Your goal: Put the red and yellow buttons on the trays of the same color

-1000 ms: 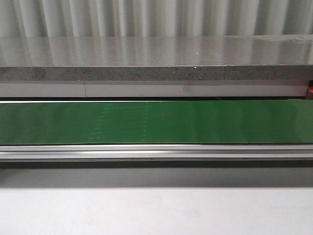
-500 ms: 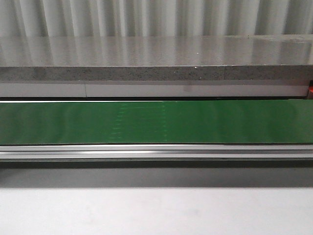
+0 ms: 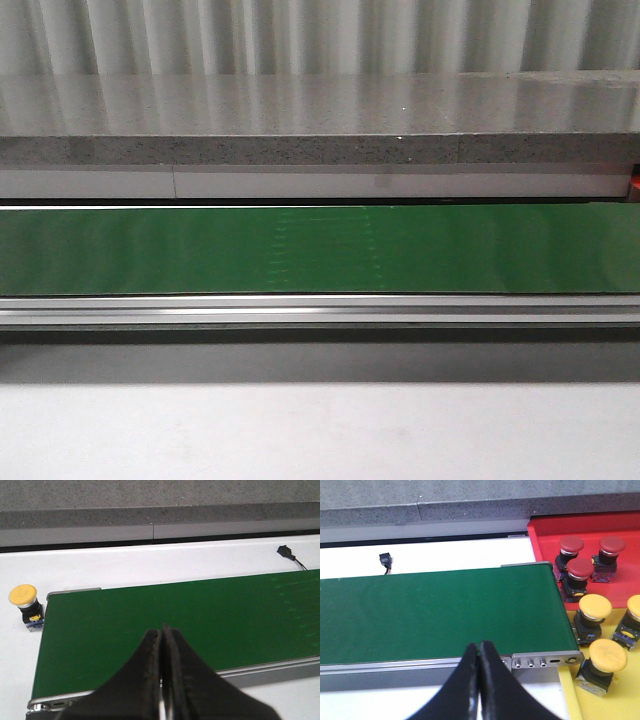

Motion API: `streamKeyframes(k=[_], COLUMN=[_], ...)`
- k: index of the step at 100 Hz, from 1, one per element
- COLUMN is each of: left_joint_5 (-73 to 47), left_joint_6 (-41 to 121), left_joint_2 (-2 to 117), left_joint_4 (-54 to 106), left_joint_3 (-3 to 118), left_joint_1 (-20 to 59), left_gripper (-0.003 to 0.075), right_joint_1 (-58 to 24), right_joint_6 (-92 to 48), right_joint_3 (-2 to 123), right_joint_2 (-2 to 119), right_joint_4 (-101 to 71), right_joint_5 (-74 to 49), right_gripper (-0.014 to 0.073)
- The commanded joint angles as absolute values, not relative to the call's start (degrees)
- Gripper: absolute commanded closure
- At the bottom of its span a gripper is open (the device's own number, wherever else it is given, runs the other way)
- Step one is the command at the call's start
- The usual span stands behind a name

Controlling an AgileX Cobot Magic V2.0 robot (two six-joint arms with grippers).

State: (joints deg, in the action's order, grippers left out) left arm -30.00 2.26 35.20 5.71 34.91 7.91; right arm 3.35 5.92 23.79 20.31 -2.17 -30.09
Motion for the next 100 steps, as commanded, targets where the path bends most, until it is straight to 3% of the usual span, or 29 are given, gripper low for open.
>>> streamKeyframes(k=[1,27,36,43,60,67,100], left_joint_5=[-24.8,-29.3,-32.4,-33.6,-34.2,-35.9,-54.5], left_joint_6=[2.3,0.4,0.4,0.4,0.4,0.4,-2.6], left_joint_2=[35.9,43.6,46.7,48.7,52.6,54.2,66.8], left_joint_4=[4.7,4.0,4.0,4.0,3.9,4.6,6.1], left_joint_3=[36.9,43.7,46.1,47.5,48.5,49.0,56.2], left_joint_1=[8.4,2.6,-1.2,-4.3,-11.9,-14.8,-25.7], left_gripper=[0.0740,0.0737,0.0699,0.0615,0.0258,0.0171,0.0195], right_joint_1=[3.2,3.2,3.2,3.2,3.2,3.2,3.2], right_joint_6=[5.9,5.9,5.9,5.9,5.9,5.9,5.9], right_joint_3=[25.3,25.3,25.3,25.3,25.3,25.3,25.3], right_joint_2=[20.7,20.7,20.7,20.7,20.7,20.7,20.7], right_joint_4=[-1.5,-1.5,-1.5,-1.5,-1.5,-1.5,-1.5], right_joint_5=[-26.2,-26.2,-26.2,-26.2,-26.2,-26.2,-26.2], right_gripper=[0.0661,0.0661,0.0661,0.0661,0.0661,0.0661,0.0661])
